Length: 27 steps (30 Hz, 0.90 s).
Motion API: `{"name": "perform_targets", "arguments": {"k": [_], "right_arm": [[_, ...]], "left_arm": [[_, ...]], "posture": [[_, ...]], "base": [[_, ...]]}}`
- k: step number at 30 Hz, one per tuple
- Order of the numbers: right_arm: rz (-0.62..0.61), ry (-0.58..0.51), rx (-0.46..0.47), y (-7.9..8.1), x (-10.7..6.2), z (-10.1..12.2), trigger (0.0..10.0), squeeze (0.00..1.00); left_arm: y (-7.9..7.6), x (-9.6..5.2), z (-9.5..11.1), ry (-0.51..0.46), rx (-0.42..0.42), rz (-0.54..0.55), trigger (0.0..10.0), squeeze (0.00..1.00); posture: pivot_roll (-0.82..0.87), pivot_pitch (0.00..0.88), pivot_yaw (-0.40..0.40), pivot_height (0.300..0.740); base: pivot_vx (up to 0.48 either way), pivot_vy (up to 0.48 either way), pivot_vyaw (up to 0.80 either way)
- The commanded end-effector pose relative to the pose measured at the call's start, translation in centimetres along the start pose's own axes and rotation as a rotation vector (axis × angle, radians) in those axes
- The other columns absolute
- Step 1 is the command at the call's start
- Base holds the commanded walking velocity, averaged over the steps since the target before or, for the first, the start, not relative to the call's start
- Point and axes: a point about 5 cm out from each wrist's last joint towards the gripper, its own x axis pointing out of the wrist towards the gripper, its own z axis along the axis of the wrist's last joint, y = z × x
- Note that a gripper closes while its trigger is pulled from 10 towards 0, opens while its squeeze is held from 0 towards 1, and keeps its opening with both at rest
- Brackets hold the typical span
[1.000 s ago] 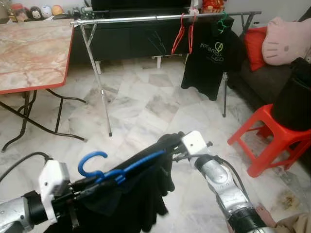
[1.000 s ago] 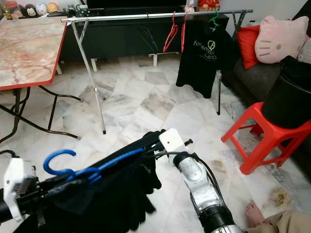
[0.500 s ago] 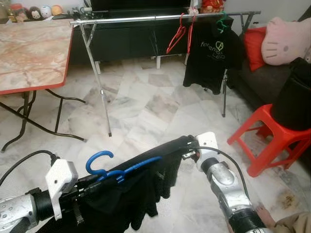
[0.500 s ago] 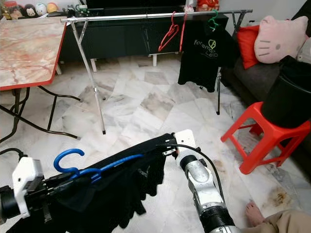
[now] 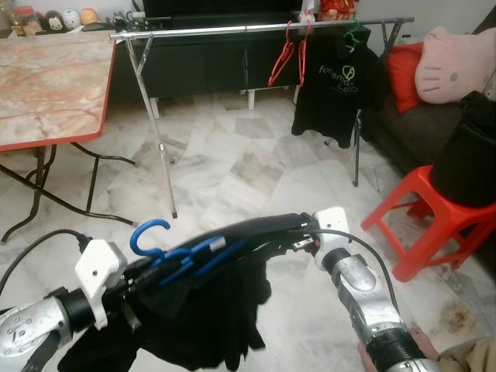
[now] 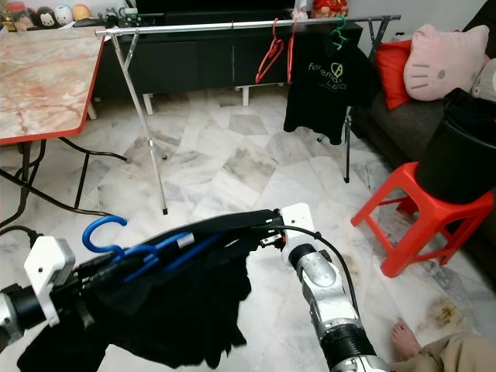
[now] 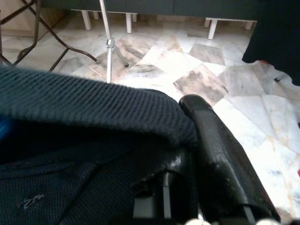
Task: Hang hanger
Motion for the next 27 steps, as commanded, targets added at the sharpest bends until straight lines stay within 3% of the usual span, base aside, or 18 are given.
{"name": "perform_targets", "arguments": {"k": [1, 5, 10, 13, 18, 21, 25, 27], "right_arm": [[-0.084, 0.006, 0.009, -2.0, -0.3, 0.0, 0.0, 0.0], [-0.085, 0.003, 0.007, -2.1, -0.2, 0.2, 0.0, 0.0], [-0.079, 0.006, 0.009, -1.7, -0.1, 0.1, 0.0, 0.0], [-0.076, 0.009, 0.021, -1.5, -0.2, -0.1, 0.0, 0.0], [-0.078, 0.015, 0.025, -1.5, -0.3, -0.4, 0.0, 0.0], [-0.081, 0.024, 0.034, -1.5, -0.3, -0.6, 0.0, 0.0], [-0.079, 0.028, 0.035, -1.4, -0.3, -0.7, 0.0, 0.0], [-0.07, 0.031, 0.039, -1.1, -0.3, -0.9, 0.0, 0.0]], "left_arm": [[-1.0, -0.8, 0.6, 0.033, -0.01, -0.117, 10.0, 0.0], [-1.8, -1.1, 0.2, 0.066, -0.017, -0.173, 10.0, 0.0], [-0.5, -0.7, 0.6, -0.024, -0.021, -0.053, 10.0, 0.0], [1.0, -0.5, 1.8, -0.146, -0.033, 0.083, 10.0, 0.0], [1.3, -0.7, 1.7, -0.137, -0.024, 0.105, 10.0, 0.0], [1.8, -0.7, 2.6, -0.238, -0.076, 0.131, 10.0, 0.0], [1.9, -0.6, 2.8, -0.273, -0.097, 0.141, 10.0, 0.0], [2.2, 0.0, 3.8, -0.389, -0.159, 0.173, 10.0, 0.0]], "posture": [[0.0, 0.075, -0.041, 0.74], [0.0, 0.075, -0.042, 0.74], [0.0, 0.075, -0.042, 0.74], [0.0, 0.074, -0.044, 0.74], [0.0, 0.074, -0.043, 0.74], [0.0, 0.074, -0.041, 0.74], [0.0, 0.072, -0.04, 0.74], [0.0, 0.074, -0.039, 0.74]], "base": [[0.0, 0.0, 0.0], [0.0, 0.0, 0.0], [0.0, 0.0, 0.0], [0.0, 0.0, 0.0], [0.0, 0.0, 0.0], [0.0, 0.0, 0.0], [0.0, 0.0, 0.0], [0.0, 0.0, 0.0]]}}
